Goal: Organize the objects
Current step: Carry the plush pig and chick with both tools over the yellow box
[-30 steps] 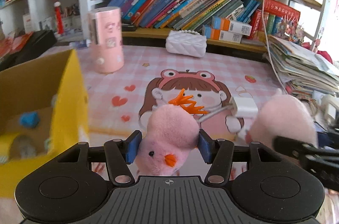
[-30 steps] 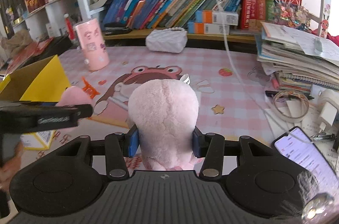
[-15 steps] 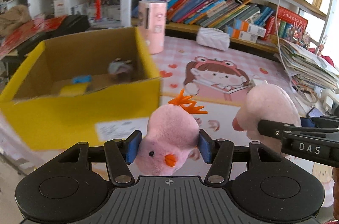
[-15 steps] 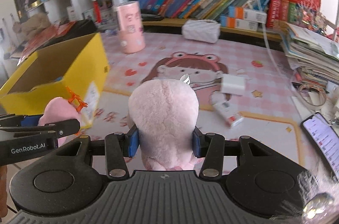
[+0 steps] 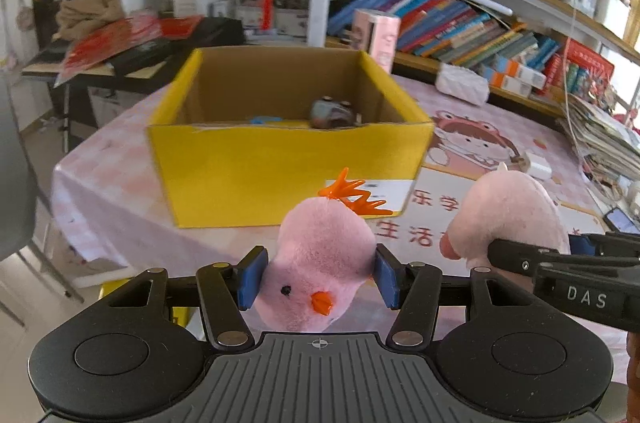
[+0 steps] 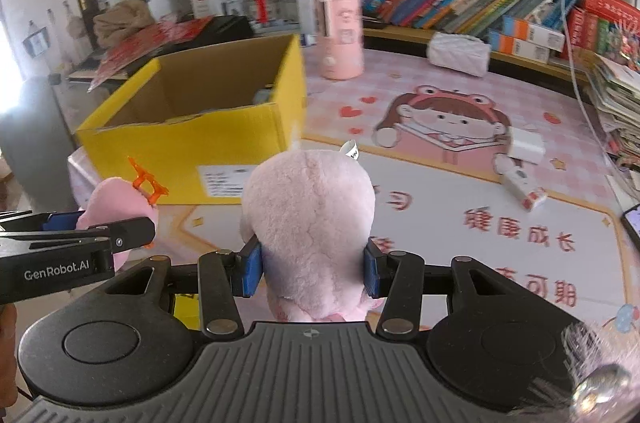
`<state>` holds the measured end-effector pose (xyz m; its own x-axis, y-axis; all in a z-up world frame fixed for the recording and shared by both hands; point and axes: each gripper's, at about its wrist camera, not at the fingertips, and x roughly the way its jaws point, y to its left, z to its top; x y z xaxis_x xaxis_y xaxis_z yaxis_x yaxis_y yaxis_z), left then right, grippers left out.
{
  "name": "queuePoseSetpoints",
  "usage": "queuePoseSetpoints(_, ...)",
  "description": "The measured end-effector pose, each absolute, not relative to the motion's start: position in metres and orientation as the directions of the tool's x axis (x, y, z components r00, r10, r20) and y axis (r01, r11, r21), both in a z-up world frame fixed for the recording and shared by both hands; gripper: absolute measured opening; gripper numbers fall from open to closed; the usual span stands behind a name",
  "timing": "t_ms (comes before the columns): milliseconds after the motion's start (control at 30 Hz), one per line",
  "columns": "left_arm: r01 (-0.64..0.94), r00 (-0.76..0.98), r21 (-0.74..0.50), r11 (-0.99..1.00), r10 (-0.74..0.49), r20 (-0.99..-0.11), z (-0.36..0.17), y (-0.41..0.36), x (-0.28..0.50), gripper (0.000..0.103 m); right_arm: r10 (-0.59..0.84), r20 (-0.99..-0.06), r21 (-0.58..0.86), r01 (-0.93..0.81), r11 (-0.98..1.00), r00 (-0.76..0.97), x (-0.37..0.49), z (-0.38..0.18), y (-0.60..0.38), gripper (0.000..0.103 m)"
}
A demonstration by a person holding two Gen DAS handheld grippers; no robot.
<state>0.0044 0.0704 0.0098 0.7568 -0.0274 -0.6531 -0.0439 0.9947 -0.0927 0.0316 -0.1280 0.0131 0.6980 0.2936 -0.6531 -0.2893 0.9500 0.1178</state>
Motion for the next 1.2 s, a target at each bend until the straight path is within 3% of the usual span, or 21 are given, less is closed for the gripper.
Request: queuePoseSetpoints(1200,-0.065,0.838,-0.076,0.995,0.013,-0.546,0.032,0.133,-0.046,0.055,0.343,-0.596,0.078,-0.372,0.925,0.726,-0.019,0.029,-0.045,0.045)
